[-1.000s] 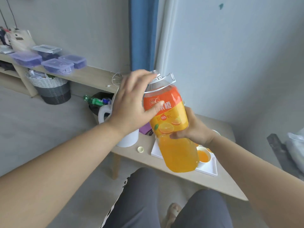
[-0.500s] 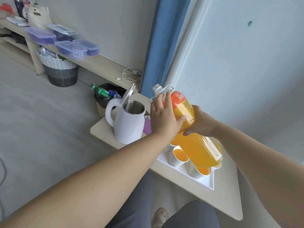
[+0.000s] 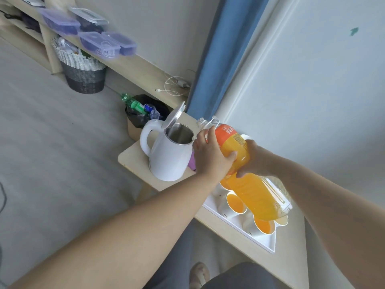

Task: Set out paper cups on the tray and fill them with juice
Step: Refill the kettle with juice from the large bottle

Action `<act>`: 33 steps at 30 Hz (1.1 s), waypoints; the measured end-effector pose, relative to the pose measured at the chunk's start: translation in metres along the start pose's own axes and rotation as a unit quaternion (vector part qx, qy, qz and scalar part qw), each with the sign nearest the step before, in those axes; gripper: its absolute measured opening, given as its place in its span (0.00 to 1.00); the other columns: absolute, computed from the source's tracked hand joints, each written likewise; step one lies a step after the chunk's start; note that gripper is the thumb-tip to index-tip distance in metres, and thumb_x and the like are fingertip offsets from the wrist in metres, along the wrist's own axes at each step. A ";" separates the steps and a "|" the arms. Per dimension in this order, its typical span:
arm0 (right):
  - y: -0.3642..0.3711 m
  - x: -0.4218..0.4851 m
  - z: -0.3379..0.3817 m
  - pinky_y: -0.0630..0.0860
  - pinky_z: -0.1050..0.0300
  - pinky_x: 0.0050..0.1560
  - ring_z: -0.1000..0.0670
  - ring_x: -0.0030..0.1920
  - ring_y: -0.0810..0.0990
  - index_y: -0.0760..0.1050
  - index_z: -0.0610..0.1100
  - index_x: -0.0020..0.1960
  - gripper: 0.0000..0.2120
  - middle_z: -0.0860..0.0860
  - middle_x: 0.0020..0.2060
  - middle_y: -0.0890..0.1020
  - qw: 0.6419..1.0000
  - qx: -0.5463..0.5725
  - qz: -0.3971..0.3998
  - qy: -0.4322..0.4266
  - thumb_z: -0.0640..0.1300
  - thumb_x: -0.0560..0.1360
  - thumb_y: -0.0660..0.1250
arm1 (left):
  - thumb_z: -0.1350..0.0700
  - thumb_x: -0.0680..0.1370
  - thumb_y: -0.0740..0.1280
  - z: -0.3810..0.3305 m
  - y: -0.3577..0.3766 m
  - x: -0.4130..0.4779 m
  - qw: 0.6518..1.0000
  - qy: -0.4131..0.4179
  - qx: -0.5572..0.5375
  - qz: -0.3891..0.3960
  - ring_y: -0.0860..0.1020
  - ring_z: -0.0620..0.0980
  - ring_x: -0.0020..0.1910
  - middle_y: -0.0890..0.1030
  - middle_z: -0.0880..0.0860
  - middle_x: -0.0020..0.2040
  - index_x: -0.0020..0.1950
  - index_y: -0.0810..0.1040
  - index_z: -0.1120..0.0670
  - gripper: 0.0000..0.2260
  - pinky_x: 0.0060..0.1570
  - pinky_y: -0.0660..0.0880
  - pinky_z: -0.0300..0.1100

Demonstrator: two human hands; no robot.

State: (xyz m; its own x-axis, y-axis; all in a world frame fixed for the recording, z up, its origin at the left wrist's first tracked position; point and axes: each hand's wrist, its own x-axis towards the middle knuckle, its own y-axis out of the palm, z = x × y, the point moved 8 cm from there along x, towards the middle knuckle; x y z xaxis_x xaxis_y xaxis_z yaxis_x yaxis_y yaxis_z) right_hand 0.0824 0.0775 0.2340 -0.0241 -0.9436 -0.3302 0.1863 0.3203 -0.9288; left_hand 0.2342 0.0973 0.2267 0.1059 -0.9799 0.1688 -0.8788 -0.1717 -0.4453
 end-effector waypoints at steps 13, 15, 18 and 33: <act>-0.001 0.019 0.012 0.78 0.48 0.53 0.45 0.54 0.75 0.51 0.47 0.73 0.53 0.47 0.56 0.73 0.997 -0.081 0.011 0.001 0.50 0.59 0.81 | 0.45 0.73 0.71 0.025 0.009 0.012 0.997 -0.055 -0.045 0.009 0.61 0.56 0.71 0.58 0.54 0.74 0.77 0.53 0.51 0.39 0.67 0.68 0.51; -0.001 0.020 0.014 0.78 0.47 0.53 0.45 0.54 0.75 0.53 0.47 0.72 0.53 0.47 0.55 0.73 0.996 -0.085 0.016 0.001 0.50 0.58 0.81 | 0.45 0.73 0.71 0.028 0.010 0.013 0.997 -0.063 -0.051 0.014 0.61 0.56 0.71 0.58 0.54 0.73 0.77 0.53 0.50 0.39 0.66 0.68 0.51; 0.001 0.021 0.018 0.80 0.45 0.52 0.44 0.53 0.76 0.55 0.46 0.70 0.52 0.46 0.54 0.74 0.996 -0.084 0.030 -0.003 0.50 0.55 0.82 | 0.45 0.73 0.71 0.032 0.010 0.013 0.996 -0.073 -0.057 0.019 0.62 0.56 0.70 0.59 0.54 0.73 0.77 0.53 0.50 0.39 0.66 0.69 0.51; 0.002 0.020 0.028 0.78 0.51 0.50 0.45 0.52 0.75 0.56 0.44 0.69 0.47 0.46 0.52 0.73 0.993 -0.115 0.032 -0.002 0.49 0.60 0.81 | 0.44 0.73 0.70 0.045 0.013 0.016 0.991 -0.102 -0.072 0.038 0.62 0.56 0.71 0.58 0.54 0.74 0.77 0.50 0.48 0.39 0.65 0.70 0.53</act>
State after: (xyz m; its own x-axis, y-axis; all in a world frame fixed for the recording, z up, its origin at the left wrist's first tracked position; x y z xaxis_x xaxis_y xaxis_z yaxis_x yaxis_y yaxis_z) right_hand 0.1100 0.0566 0.2302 -0.0158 -0.9211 -0.3889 -0.0418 0.3892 -0.9202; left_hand 0.2450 0.0746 0.1842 0.1157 -0.9921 -0.0482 -0.9438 -0.0947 -0.3167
